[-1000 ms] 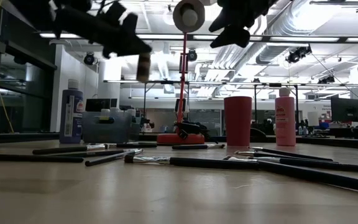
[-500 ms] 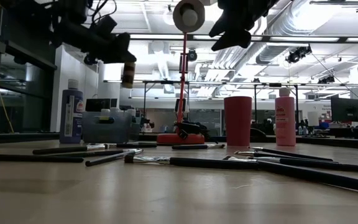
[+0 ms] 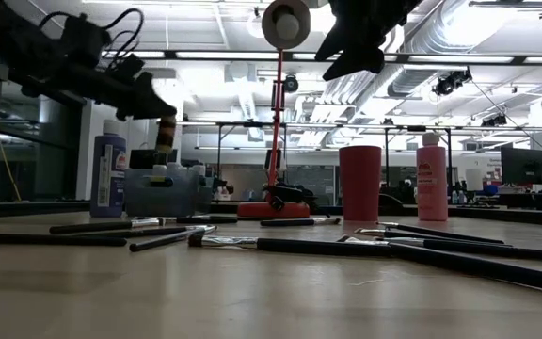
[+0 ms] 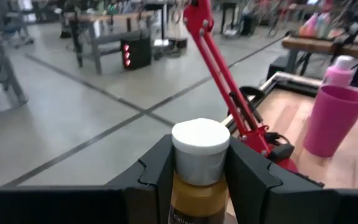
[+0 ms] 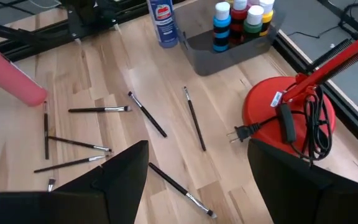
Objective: Pick & Place Paint Supplies
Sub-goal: Put the small dark yellow black paint bottle into the bin
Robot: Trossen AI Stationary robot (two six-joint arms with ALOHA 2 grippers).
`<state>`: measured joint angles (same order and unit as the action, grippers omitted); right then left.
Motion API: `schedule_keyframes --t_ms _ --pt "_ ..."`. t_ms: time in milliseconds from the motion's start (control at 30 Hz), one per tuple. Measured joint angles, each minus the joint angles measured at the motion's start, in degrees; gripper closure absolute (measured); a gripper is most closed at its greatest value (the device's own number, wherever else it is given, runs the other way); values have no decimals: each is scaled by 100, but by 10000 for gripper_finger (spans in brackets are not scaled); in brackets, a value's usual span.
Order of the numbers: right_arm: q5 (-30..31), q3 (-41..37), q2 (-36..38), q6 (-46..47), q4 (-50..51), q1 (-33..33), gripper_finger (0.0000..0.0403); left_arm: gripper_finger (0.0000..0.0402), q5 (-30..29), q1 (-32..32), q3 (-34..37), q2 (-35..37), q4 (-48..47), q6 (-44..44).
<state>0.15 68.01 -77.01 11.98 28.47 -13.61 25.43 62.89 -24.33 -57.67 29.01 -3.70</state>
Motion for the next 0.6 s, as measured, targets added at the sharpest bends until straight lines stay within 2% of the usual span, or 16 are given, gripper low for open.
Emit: schedule_keyframes --t_ms 133,233,600 --pt "152 0 0 2 -1 0 135 290 809 483 260 6 338 87" --pt "191 0 0 3 -33 0 135 290 1190 631 413 -47 365 -8" --pt "438 -2 0 -1 -101 0 135 290 1278 660 592 -570 723 -307"
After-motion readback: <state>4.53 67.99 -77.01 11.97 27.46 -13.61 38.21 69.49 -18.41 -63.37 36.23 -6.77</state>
